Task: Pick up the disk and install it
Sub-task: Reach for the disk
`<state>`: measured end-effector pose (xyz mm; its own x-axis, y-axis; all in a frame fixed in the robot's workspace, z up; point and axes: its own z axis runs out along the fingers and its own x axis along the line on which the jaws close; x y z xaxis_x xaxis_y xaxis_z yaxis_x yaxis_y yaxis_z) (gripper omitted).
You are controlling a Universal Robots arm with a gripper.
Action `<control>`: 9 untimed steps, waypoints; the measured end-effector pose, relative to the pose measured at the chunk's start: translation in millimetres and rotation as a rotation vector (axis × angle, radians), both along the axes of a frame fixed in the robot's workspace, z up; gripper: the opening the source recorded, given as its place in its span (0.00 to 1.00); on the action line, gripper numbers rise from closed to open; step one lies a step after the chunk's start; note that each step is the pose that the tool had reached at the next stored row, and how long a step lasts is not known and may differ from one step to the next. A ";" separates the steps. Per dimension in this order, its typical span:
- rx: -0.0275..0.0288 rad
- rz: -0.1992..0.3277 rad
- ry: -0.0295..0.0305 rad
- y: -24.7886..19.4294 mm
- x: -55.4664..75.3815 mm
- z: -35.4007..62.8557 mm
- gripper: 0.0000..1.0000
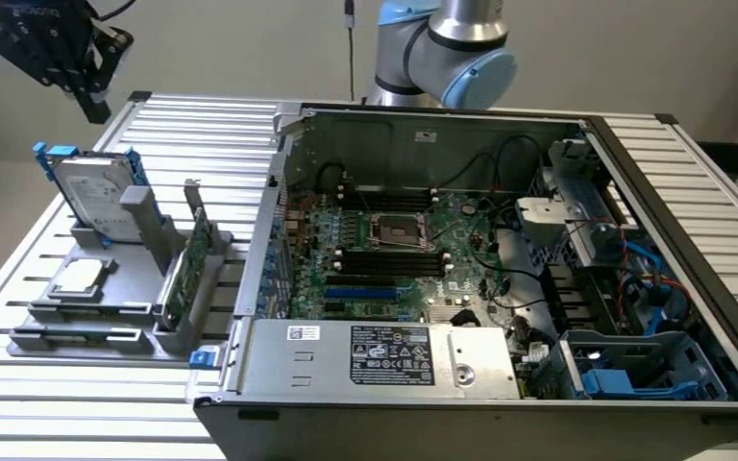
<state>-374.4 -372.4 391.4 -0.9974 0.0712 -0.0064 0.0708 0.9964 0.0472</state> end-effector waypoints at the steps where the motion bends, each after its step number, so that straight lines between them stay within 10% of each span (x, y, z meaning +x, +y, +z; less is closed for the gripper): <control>1: -0.0004 0.000 0.0000 0.6 -4.5 -0.2 0.11; 9: -0.0150 0.000 0.0000 7.0 -40.9 -2.9 0.11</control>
<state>-415.3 -365.4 388.5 -0.9974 0.0712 -0.0074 0.0709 0.9970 0.0323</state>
